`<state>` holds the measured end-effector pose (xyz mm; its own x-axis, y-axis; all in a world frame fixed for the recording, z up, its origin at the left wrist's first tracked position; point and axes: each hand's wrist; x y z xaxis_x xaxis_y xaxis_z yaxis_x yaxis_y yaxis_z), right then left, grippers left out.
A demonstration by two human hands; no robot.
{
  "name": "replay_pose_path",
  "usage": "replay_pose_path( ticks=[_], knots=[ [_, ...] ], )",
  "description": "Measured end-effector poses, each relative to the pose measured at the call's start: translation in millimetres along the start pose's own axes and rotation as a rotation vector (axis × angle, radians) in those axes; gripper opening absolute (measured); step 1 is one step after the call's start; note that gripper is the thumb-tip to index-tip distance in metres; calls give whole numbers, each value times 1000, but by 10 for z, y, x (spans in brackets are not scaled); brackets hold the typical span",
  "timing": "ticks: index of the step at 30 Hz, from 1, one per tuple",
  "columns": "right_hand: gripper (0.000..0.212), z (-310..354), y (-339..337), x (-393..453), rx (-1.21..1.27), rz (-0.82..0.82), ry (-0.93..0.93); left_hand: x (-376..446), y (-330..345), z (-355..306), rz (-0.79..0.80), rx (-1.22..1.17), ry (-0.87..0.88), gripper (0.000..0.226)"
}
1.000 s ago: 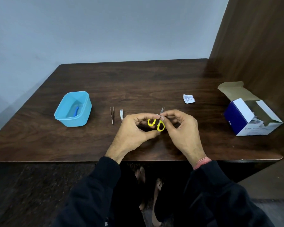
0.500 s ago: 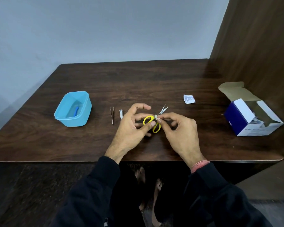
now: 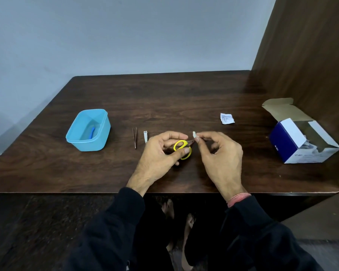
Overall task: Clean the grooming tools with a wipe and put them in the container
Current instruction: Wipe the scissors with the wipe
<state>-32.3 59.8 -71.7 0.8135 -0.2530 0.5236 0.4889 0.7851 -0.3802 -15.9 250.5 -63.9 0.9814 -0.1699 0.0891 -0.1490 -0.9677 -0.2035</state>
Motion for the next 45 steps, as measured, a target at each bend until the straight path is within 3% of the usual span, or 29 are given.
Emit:
replay_pose_path(
  ticks=[2,7,11,15,19,24,28,34,37,42,45],
  knots=[
    [13,-22,-2,12,-10,-10,20,2,5,8,-12,-2,-5,28],
    [14,-6,21,-49,-6,121,-148,0,-13,8,-34,-45,2,27],
    [15,-37,18,-25,-77,17,-75,-5,-7,4,-22,-30,-15,33],
    [15,3,19,-77,-109,63,-199,-8,-18,-14,-23,-31,-14,37],
    [12,10,16,-37,-120,-26,-108,-5,-10,-16,0,-15,-6,38],
    [13,4,-10,-35,-28,40,-107,-21,-25,-22,-13,-39,-4,40],
    [12,-60,-18,26,-26,-71,24,-16,-17,-8,-10,-42,-5,38],
    [12,12,21,-74,-72,118,-232,-6,-28,-9,-22,-41,7,37],
    [11,-34,20,-24,-47,27,-145,3,-15,2,2,-54,0,35],
    [14,-33,31,-66,-55,165,-267,5,-33,27,13,-68,1,35],
    [14,-59,19,-20,-76,65,-163,8,-29,27,29,-96,11,42]
  ],
)
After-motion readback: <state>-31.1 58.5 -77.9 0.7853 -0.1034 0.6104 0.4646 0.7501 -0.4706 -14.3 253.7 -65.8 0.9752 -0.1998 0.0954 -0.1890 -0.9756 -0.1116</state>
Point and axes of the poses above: each hand's wrist, its own x-axis towards the middle knuckle, its own y-axis out of the palm, z = x × y, and after that the axes turned 3 degrees about x, right-handed
